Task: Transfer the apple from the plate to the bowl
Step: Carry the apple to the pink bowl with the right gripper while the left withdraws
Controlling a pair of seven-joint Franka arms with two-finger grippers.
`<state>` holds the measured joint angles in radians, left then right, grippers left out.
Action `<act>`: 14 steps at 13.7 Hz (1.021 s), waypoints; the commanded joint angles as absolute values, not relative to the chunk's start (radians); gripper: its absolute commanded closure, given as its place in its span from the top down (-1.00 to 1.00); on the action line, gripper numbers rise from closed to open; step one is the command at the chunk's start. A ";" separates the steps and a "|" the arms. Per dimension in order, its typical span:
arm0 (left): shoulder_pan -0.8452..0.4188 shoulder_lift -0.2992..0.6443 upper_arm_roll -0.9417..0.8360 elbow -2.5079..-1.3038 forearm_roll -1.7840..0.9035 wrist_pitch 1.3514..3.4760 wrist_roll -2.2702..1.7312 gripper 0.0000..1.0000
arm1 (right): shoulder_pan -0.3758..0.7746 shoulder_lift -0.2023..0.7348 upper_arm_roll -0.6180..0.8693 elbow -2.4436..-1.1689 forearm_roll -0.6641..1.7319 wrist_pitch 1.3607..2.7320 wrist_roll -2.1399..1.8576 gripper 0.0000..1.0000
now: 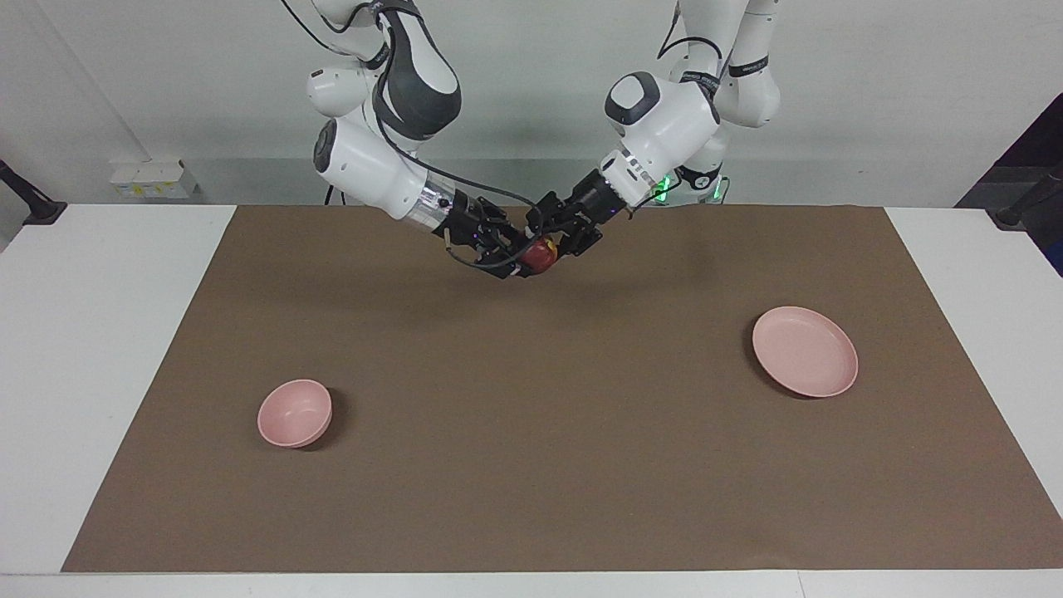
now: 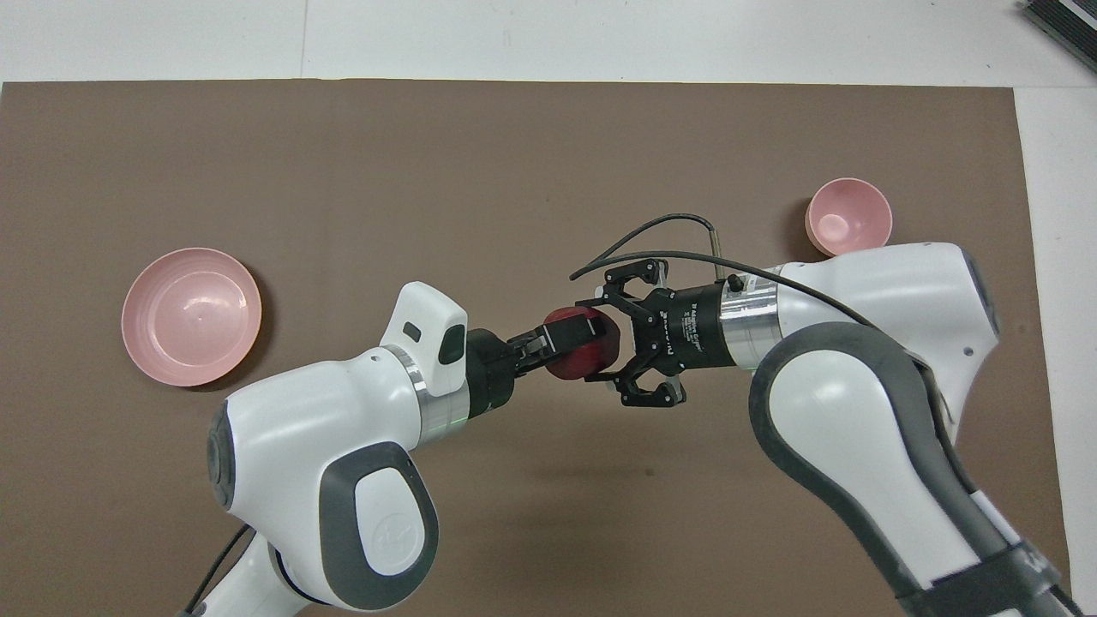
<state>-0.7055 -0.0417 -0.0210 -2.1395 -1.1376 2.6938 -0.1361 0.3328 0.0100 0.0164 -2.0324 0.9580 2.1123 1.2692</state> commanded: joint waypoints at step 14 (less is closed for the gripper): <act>-0.583 -0.057 0.003 -2.137 -0.935 2.544 -0.152 1.00 | 0.118 0.025 0.018 -2.037 0.829 2.052 1.002 -1.00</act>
<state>-0.6392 -0.0429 0.0044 -2.1308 -1.0279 2.6318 -0.1559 0.1637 0.0221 0.0125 -2.0381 0.8750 2.0749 1.0539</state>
